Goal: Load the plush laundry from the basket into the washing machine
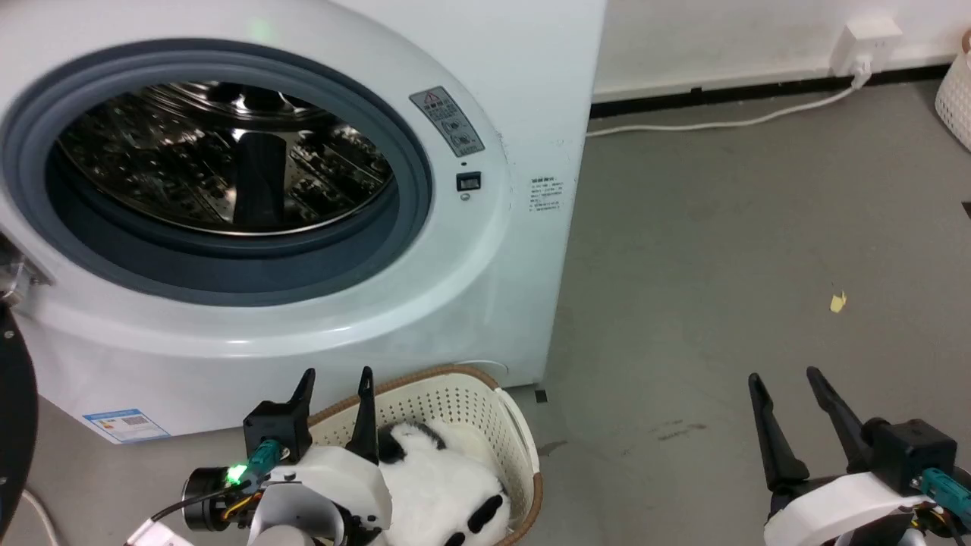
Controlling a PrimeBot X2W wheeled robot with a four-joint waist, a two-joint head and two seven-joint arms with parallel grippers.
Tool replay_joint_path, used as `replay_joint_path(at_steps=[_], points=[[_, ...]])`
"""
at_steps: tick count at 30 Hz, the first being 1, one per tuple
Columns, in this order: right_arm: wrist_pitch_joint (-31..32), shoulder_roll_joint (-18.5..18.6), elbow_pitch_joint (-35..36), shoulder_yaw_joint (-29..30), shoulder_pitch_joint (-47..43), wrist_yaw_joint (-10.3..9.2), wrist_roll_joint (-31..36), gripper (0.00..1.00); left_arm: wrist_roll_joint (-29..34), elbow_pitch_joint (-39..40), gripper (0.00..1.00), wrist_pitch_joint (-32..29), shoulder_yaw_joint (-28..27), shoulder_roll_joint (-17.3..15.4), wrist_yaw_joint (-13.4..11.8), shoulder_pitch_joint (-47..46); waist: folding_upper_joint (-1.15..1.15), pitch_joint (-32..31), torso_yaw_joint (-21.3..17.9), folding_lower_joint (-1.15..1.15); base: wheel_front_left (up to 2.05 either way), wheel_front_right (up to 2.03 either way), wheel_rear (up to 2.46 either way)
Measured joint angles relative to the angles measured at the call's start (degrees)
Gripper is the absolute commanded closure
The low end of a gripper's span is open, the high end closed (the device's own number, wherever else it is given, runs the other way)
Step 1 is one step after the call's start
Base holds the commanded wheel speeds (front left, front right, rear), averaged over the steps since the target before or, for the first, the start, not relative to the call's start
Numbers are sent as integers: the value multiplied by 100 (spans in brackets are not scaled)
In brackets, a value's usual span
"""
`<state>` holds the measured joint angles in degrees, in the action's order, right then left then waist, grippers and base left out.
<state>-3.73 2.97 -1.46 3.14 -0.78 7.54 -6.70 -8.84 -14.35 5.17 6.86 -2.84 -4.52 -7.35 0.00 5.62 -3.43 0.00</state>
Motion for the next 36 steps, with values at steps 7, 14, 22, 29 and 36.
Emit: replay_joint_path(at_steps=[7, 14, 22, 29, 36], points=[[-45, 0, 36, 59, 17, 0, -133, 0, -197, -534, 0, 75, 154, 1, -37, -298, 0, 289, -105, 0, 0, 0, 0], [-79, 0, 100, 179, 132, 0, -249, 0, -391, -1095, 0, 99, 370, 2, -93, -665, 0, 641, -183, 0, 0, 0, 0], [-147, 0, 203, 336, 230, 0, -405, 0, -559, -1736, 0, 32, 717, 8, -282, -1129, 0, 1114, -256, 0, 0, 0, 0], [-212, 0, 290, 443, 289, 0, -539, 0, -845, -2320, 0, -194, 960, 9, -503, -1551, 0, 1569, -323, 0, 0, 0, 0], [-290, 0, 432, 593, 397, 0, -732, 0, -1161, -2993, 0, -564, 1321, 10, -719, -2061, 0, 2165, -406, 0, 0, 0, 0]])
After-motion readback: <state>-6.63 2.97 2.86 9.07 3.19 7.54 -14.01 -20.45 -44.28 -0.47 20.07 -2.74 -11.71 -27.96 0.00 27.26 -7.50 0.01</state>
